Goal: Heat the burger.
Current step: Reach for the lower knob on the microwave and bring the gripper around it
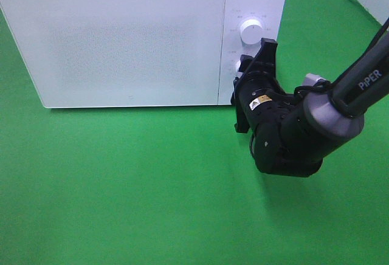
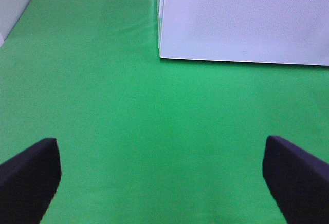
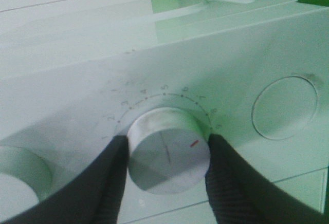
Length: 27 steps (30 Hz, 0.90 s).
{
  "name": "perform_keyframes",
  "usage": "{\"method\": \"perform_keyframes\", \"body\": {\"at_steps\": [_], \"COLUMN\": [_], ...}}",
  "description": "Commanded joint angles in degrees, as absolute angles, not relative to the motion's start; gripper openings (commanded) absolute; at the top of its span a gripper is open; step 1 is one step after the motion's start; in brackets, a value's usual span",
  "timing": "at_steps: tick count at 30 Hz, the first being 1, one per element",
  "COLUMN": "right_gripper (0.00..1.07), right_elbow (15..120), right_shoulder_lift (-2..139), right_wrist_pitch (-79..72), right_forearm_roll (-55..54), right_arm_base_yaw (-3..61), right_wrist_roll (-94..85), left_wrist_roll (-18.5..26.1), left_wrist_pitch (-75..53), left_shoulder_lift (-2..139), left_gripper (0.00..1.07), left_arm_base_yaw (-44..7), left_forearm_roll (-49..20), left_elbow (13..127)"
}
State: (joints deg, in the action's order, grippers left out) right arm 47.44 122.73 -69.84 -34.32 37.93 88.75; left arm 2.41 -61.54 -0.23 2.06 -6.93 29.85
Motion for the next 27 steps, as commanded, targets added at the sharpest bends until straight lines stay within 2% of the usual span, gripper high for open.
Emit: {"method": "perform_keyframes", "body": {"at_steps": [1,5,9,11,12,13,14,15,16,17,18,19,22,27], "right_gripper": [0.0,0.01,0.07,0.15,0.15,0.22,0.22,0.31,0.31,0.39,0.39,0.46,0.52,0.56], "right_elbow": [50.6,50.6,50.6,50.6,50.6,50.6,50.6,50.5,50.5,50.5,50.5,50.5,50.5,50.2], "right_shoulder_lift": [122.4,122.4,122.3,122.0,122.0,121.8,121.8,121.7,121.7,121.6,121.6,121.6,121.6,121.0], "right_wrist_pitch": [-77.4,-77.3,-77.2,-76.3,-76.3,-75.4,-75.4,-74.5,-74.5,-74.3,-74.3,-74.1,-73.8,-71.1], "right_forearm_roll": [-18.7,-20.8,-23.0,-25.0,-25.0,-26.4,-26.4,-28.3,-28.3,-29.9,-29.9,-31.3,-33.2,-34.1], "right_arm_base_yaw": [38.8,38.8,38.8,38.8,38.8,38.8,38.8,38.8,38.8,38.8,38.8,38.8,38.8,38.8], "right_wrist_roll": [87.9,86.4,84.7,83.8,83.8,83.8,83.8,83.8,83.8,83.4,83.4,82.3,81.2,81.1], "left_wrist_roll": [2.3,2.3,2.3,2.3,2.3,2.3,2.3,2.3,2.3,2.3,2.3,2.3,2.3,2.3], "left_wrist_pitch": [-61.0,-61.0,-61.0,-61.0,-61.0,-61.0,-61.0,-61.0,-61.0,-61.0,-61.0,-61.0,-61.0,-61.0], "left_shoulder_lift": [-1.2,-1.2,-1.2,-1.2,-1.2,-1.2,-1.2,-1.2,-1.2,-1.2,-1.2,-1.2,-1.2,-1.2], "left_gripper": [1.0,1.0,1.0,1.0,1.0,1.0,1.0,1.0,1.0,1.0,1.0,1.0,1.0,1.0], "left_arm_base_yaw": [2.1,2.1,2.1,2.1,2.1,2.1,2.1,2.1,2.1,2.1,2.1,2.1,2.1,2.1], "left_forearm_roll": [-7.4,-7.4,-7.4,-7.4,-7.4,-7.4,-7.4,-7.4,-7.4,-7.4,-7.4,-7.4,-7.4,-7.4], "left_elbow": [29.7,29.7,29.7,29.7,29.7,29.7,29.7,29.7,29.7,29.7,29.7,29.7,29.7,29.7]}}
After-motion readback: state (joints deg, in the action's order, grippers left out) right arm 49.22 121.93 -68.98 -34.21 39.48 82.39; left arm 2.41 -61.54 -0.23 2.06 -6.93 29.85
